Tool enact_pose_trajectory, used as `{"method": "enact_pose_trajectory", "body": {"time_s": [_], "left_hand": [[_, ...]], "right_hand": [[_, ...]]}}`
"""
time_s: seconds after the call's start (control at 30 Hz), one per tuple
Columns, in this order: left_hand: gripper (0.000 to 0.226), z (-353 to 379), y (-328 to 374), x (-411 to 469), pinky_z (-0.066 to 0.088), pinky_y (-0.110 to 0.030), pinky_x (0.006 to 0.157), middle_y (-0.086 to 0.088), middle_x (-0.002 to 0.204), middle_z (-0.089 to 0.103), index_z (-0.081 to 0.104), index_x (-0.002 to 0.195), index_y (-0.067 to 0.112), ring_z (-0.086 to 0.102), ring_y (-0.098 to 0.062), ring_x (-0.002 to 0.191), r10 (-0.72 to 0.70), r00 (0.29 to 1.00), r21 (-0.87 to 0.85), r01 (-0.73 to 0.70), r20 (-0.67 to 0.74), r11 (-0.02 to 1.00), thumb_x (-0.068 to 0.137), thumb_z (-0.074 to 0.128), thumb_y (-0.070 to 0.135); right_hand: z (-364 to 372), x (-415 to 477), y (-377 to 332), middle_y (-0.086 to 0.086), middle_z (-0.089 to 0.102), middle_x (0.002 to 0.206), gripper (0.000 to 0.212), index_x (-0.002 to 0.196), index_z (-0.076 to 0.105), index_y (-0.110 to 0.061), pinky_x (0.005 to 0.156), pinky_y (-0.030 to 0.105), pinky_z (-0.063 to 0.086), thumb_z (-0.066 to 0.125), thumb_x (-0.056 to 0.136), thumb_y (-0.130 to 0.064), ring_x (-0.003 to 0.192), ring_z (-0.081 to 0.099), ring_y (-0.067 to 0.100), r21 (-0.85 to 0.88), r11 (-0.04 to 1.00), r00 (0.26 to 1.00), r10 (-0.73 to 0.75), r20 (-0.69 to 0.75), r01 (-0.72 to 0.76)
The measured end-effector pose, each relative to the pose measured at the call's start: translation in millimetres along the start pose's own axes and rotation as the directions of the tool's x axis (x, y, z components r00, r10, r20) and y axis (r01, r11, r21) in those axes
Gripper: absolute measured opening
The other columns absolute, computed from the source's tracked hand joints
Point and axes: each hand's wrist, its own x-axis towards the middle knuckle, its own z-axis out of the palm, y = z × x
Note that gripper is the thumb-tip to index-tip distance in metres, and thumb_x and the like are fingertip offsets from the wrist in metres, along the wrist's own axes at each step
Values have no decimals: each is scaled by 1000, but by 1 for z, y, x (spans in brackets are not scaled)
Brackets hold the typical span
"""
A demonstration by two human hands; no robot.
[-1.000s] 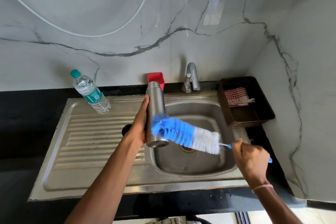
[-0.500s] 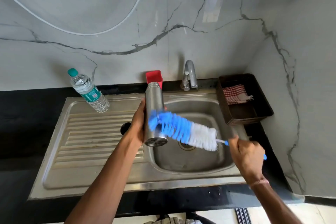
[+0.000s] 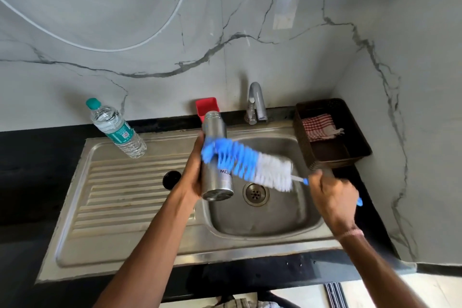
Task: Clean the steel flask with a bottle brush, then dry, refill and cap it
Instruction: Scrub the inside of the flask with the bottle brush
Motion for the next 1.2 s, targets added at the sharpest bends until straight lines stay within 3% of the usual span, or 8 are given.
{"method": "enact_pose_trajectory", "body": {"time_s": [0.17,0.4,0.6,0.83,0.97,1.03,1.13,1.2], "left_hand": [[77,-6,5,1,57,-37,73,-11,87,73,74,100,10,74,-24,72,-89,996,-30,89,-13,996,94,40,79],[68,19,-9,-1,61,-40,75,-22,128,71,74,122,10,73,-28,82,-63,998,-64,63,9,996,101,40,66],[87,3,1,-1,61,-46,74,-20,98,77,73,107,2,77,-32,80,-56,998,-49,57,16,997,95,36,79],[69,19,-1,-8,62,-40,73,-17,98,76,77,113,8,74,-30,80,-44,999,27,44,-31,999,94,53,70],[64,29,-6,-8,54,-50,95,-21,92,72,79,100,8,70,-33,78,-56,998,18,57,-36,998,91,60,68],[65,25,-5,-9,56,-50,93,-20,99,73,74,111,9,71,-32,82,-45,998,55,48,-53,997,91,60,69],[64,8,1,-7,61,-34,61,-12,80,76,68,106,6,74,-24,65,-28,997,69,33,-76,997,100,45,66],[71,0,5,-7,58,-35,65,-11,81,73,67,105,7,74,-23,66,-68,993,12,70,-92,997,97,42,74]], "right_hand": [[-6,-28,16,11,39,33,58,39,45,-6,42,25,26,42,93,-27,25,38,28,44,999,999,-1,-32,3],[4,60,-5,28,63,60,47,64,70,3,57,40,47,54,97,-27,54,60,47,-80,958,956,282,83,-275],[3,-18,23,10,41,35,55,44,51,-8,41,25,28,40,95,-27,27,35,27,-8,999,995,-48,82,49],[2,27,5,23,57,48,55,51,61,0,48,35,41,44,94,-30,43,57,42,-48,982,983,184,7,-183],[-8,63,-16,30,66,71,47,75,73,2,67,46,51,51,98,-32,67,64,51,-67,939,932,343,118,-337],[-8,50,-12,28,61,57,51,62,69,2,55,41,48,48,95,-32,52,60,47,-41,963,959,268,93,-265],[-13,2,-3,12,43,36,57,42,50,-3,44,27,31,43,92,-31,29,41,30,44,998,998,52,23,-53],[-32,-23,2,-2,24,36,60,37,38,-9,46,21,21,43,93,-29,30,23,19,114,993,999,-27,-28,30]]}}
